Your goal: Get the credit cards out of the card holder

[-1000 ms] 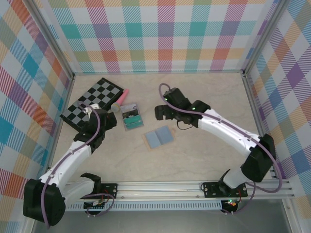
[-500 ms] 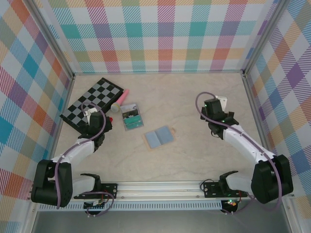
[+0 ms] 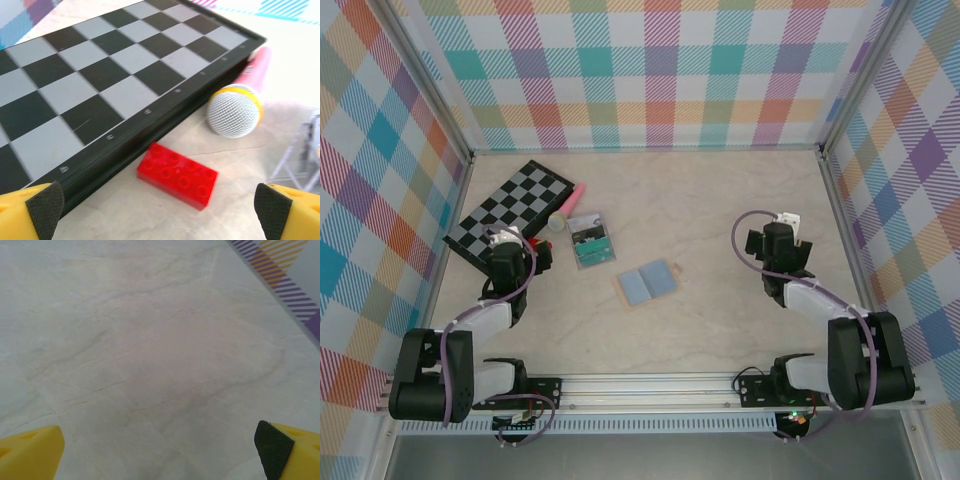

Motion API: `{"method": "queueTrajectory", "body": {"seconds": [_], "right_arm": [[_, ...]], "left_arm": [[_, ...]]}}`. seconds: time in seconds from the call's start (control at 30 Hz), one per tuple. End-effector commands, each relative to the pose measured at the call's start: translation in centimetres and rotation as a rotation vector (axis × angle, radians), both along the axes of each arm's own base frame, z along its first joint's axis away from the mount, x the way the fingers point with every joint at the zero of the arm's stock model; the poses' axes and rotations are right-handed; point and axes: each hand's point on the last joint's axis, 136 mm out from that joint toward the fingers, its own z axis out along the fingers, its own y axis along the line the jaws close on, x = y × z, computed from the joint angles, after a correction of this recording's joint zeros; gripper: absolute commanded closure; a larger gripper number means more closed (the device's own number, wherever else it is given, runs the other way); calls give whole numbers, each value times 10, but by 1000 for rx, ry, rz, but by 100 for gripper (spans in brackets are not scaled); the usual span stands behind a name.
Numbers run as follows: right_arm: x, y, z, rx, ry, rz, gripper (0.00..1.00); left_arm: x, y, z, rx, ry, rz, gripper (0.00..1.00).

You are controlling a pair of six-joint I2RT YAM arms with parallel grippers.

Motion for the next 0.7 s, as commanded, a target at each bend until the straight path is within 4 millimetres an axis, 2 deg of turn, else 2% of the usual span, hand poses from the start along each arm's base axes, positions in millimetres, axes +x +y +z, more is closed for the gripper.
{"method": "queueTrajectory", "body": {"seconds": [0.0,0.13,0.27,0.47,0.67], "right_arm": [[22,12,17,27,-116,98,0],[30,16,16,15,-134,148,0],[37,17,8,52,-168,191,0],[33,27,2,69,-187,271,0],[34,29,-3,72,-179,280,0]], "left_arm": [[11,-13,15,-12,-97,-96,0],[21,-13,15,-6,-118,-104,0],[34,-18,2,-28,-99,-125,0],[42,-19,-17,-27,-58,-127,0],[48,-23,-21,8,-25,-121,0]]}}
